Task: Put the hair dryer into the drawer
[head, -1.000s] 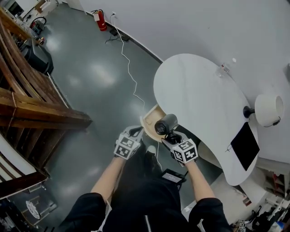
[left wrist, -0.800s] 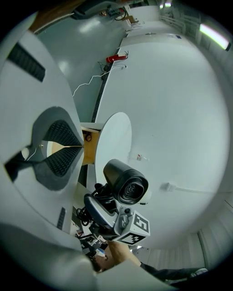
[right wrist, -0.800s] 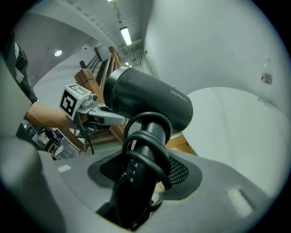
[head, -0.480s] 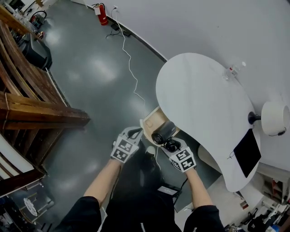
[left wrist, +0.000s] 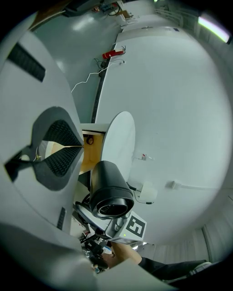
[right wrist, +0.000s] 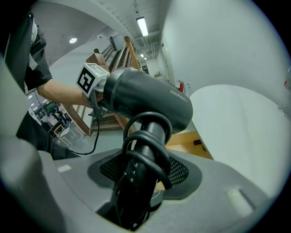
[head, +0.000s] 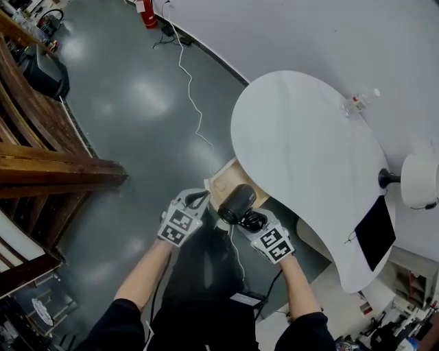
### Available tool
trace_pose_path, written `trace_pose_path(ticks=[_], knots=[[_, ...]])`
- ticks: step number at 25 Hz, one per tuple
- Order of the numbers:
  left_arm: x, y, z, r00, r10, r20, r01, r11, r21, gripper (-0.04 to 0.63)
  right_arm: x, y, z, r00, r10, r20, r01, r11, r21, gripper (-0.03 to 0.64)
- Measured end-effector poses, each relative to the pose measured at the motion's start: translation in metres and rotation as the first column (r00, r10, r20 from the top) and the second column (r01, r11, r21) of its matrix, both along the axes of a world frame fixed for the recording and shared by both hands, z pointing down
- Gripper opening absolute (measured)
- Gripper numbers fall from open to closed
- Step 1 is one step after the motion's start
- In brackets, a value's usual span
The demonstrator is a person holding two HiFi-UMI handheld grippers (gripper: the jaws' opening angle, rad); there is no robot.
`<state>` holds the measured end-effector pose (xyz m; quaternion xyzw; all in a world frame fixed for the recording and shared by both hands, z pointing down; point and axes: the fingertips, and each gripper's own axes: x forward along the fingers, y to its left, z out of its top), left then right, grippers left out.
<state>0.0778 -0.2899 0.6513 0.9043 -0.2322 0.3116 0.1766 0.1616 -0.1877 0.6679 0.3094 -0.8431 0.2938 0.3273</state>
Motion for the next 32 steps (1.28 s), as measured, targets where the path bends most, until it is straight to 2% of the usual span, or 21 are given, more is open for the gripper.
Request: trace_pose_path(ticks=[7,16,26,32], knots=[[-0.007,-0.001,0.016,1.0,-0.004,0.012,0.005,1.0,-0.012,0.015,-0.001,-0.005,0.029,0.998,-0.043,-0.041,0.043,0.999,-0.01,0.233],[-0.017,0.001,0.032,1.0,-0.014,0.025,0.014,1.0,-0.027,0.015,-0.002,-0.015,0.063,0.993,-0.055,-0.1,0.05,0.997,-0.058,0.233],[-0.024,0.003,0.04,0.999,-0.023,0.034,0.025,0.999,-0.039,0.015,0.009,-0.025,0.09,0.987,-0.029,-0.155,0.014,0.996,-0.091,0.233],[-0.03,0.005,0.047,0.998,-0.024,0.053,0.027,0.999,-0.044,0.015,0.016,-0.033,0.106,0.978,0.003,-0.208,-0.019,0.997,-0.078,0.233]])
